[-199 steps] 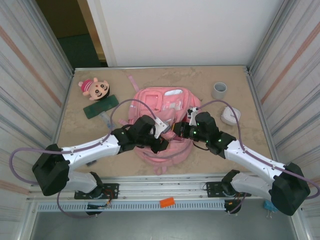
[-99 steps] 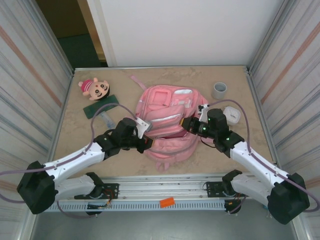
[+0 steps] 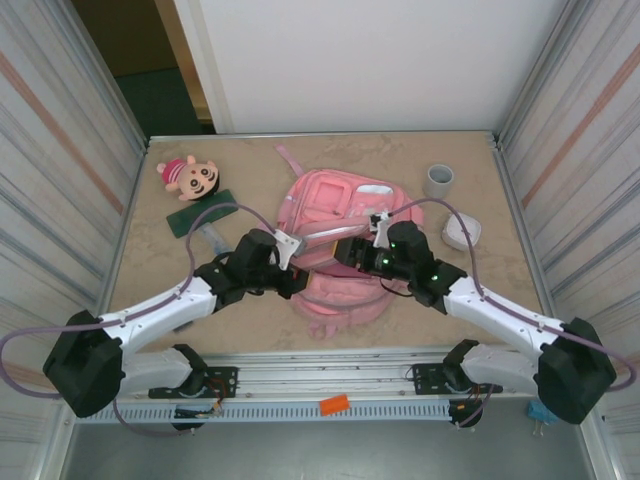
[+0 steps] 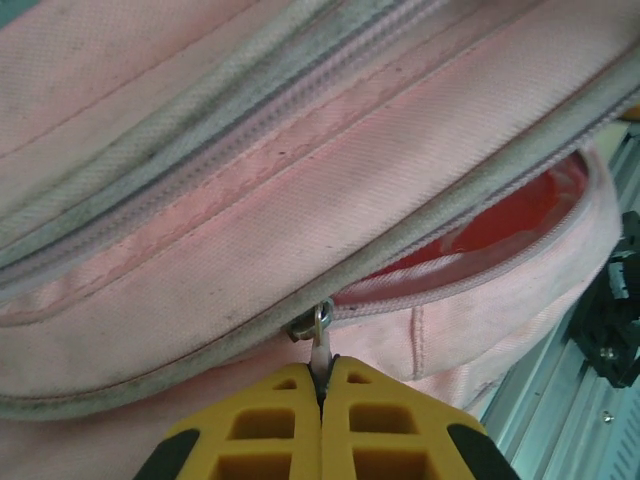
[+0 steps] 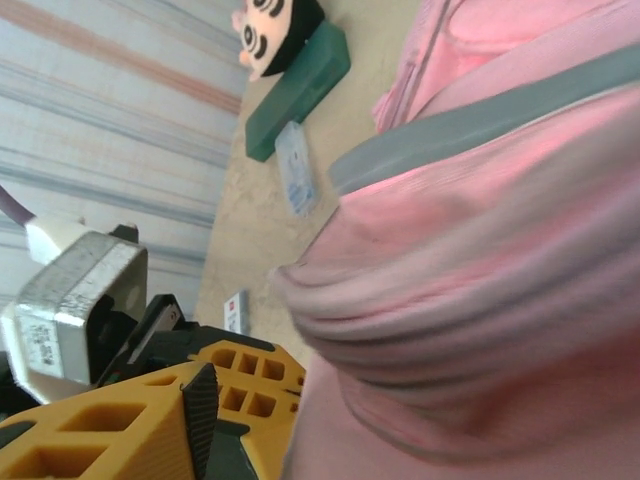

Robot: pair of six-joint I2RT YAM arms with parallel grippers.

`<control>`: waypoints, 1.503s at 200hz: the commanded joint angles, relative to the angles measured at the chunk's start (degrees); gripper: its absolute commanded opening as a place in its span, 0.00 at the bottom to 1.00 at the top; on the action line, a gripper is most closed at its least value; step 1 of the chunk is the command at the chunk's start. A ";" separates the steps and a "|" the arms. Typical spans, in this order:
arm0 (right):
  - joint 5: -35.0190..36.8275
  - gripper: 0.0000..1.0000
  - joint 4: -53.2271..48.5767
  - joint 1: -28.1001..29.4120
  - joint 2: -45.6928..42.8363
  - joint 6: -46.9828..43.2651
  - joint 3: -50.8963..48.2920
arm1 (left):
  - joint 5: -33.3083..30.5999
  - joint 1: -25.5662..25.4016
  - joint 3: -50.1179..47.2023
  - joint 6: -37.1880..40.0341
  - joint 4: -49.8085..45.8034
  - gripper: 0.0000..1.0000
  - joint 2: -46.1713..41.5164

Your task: Pack books, pencil case, and school supplies into a backpack

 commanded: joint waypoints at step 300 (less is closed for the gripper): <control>-3.17 0.11 -6.58 -11.28 10.39 -3.03 10.83 | -0.34 -0.11 12.01 3.20 3.59 0.00 10.41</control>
